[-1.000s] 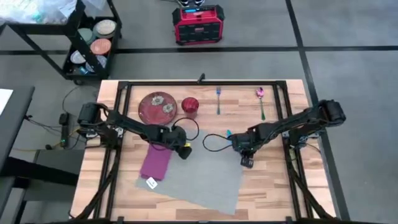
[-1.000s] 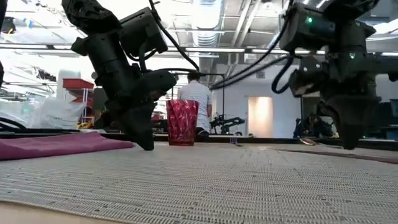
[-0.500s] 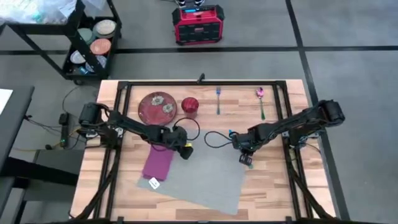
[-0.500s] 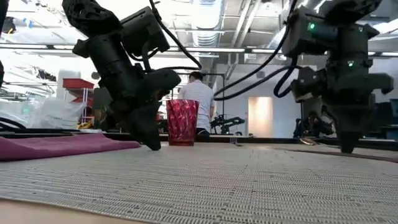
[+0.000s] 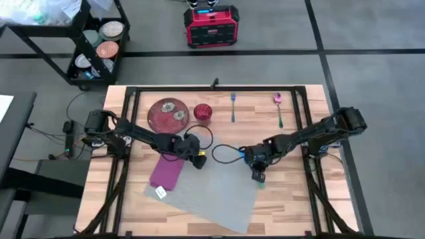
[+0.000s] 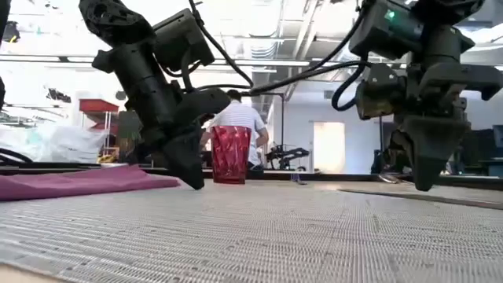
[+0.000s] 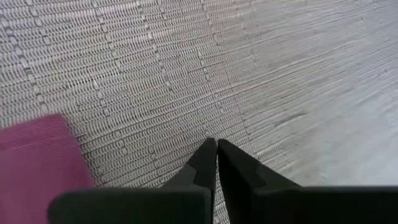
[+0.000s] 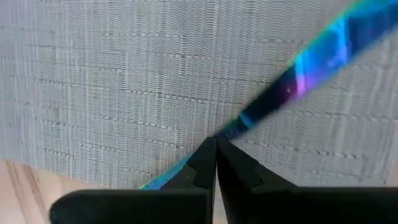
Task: Set table place
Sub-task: Put the blue knife on the middle right of the gray place mat
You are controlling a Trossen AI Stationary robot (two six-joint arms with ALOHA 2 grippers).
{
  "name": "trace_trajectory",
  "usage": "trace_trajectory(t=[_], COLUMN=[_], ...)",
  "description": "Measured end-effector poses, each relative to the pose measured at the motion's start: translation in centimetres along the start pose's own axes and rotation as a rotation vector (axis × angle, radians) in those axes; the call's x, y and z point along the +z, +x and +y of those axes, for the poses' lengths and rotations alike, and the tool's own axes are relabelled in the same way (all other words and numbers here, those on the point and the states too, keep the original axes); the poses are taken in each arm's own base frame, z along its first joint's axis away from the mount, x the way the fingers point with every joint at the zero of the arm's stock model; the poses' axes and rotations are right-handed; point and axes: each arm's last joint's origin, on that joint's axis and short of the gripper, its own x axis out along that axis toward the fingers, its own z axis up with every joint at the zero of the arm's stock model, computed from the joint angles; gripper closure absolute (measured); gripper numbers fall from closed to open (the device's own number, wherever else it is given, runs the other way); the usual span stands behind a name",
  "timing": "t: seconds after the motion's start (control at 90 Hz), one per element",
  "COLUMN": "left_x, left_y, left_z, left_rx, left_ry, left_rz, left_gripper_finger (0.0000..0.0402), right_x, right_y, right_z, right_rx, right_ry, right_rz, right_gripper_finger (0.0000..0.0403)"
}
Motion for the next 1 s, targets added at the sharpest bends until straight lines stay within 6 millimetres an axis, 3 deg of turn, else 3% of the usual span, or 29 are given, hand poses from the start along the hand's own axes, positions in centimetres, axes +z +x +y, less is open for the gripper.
trace_trajectory(t=[0.156,0.256,0.4,0.822,1.0], left_x=[0.0,0.0,0.0,0.1,0.1], left_y=[0.0,0.0,0.0,-0.1,-0.1], left_z=[0.0,0.0,0.0,-0.1,-0.1], left_rx=[-0.001,-0.001,-0.001,-0.004,-0.004], left_ry=[0.012,0.013,0.013,0.012,0.034], left_rz=[-0.001,-0.001,-0.003,-0.005,-0.008], left_gripper_finger=[0.0402,0.0402,0.0402,0.0402,0.0402], right_x=[-1.2,-2.3,-2.4,-1.8,-3.4], right_y=[-0.1,-0.2,0.4,0.6,0.6], right_z=[0.0,1.0,2.3,2.9,3.1], right_rx=[-0.024,-0.069,-0.041,0.005,-0.067], right_ry=[0.107,0.096,0.069,0.043,0.143], right_rz=[0.119,0.145,0.103,0.040,0.144], right_gripper_finger=[0.0403,0.0403,0.0403,0.0403,0.0403])
